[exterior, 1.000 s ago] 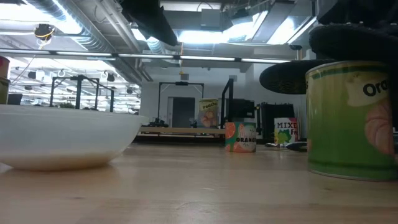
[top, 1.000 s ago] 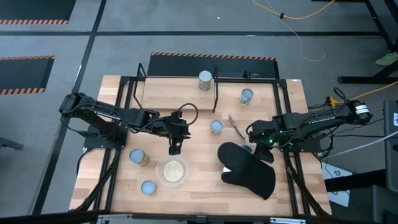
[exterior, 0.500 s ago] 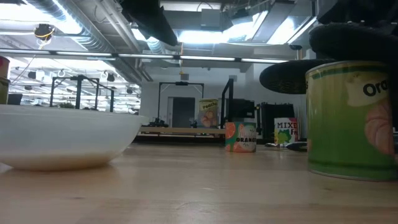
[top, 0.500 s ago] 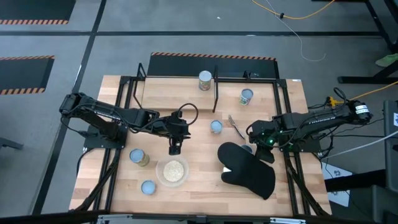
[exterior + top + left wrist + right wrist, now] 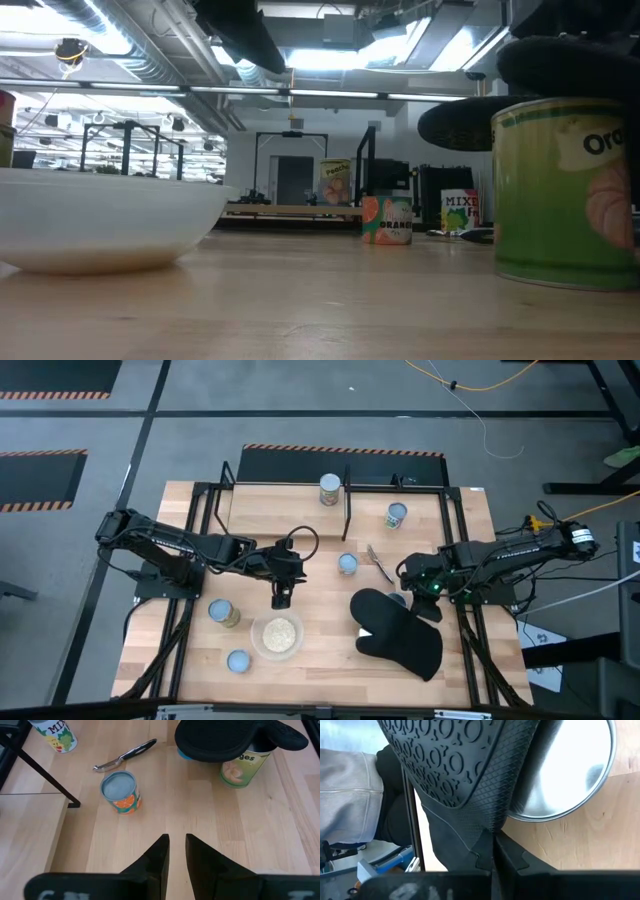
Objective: Pick and place cans onto a shelf
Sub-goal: Move the black oven glove to the top right of the table
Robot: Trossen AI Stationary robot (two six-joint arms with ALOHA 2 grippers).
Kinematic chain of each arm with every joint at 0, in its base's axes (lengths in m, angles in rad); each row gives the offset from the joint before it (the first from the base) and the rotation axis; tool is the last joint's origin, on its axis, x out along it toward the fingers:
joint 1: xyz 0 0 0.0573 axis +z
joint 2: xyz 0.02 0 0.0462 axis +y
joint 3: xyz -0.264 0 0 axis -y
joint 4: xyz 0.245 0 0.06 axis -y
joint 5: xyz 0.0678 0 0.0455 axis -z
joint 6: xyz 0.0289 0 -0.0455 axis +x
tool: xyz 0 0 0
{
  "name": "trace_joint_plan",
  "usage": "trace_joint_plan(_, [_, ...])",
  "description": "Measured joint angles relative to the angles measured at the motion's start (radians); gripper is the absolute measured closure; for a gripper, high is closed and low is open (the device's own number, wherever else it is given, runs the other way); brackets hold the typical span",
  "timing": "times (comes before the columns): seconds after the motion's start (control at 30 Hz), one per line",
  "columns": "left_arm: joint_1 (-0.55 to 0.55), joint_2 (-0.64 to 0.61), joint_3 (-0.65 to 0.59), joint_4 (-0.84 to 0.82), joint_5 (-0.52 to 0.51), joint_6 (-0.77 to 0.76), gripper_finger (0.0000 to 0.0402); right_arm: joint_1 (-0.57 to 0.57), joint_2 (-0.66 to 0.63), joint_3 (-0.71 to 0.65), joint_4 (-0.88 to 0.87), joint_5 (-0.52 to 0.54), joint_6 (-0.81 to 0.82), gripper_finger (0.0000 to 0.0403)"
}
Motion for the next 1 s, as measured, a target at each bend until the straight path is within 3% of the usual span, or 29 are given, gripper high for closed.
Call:
trace_joint_plan(0.37, [0.0,0.0,0.0,0.0,0.0,0.0,0.0345,0.0,-0.073,0.102,-0.018,-0.001,-0.006,0.0396])
trace_joint_plan(0.83, [0.0,0.0,0.0,0.0,0.0,0.0,0.0345,0.0,-0.094,0.476,-0.28,0.015,-0.133,0.0396])
trace_joint_plan(1.0, [0.0,0.0,0.0,0.0,0.0,0.0,0.0345,0.0,-0.094,0.61,-0.382,0.094,-0.18,0.0397])
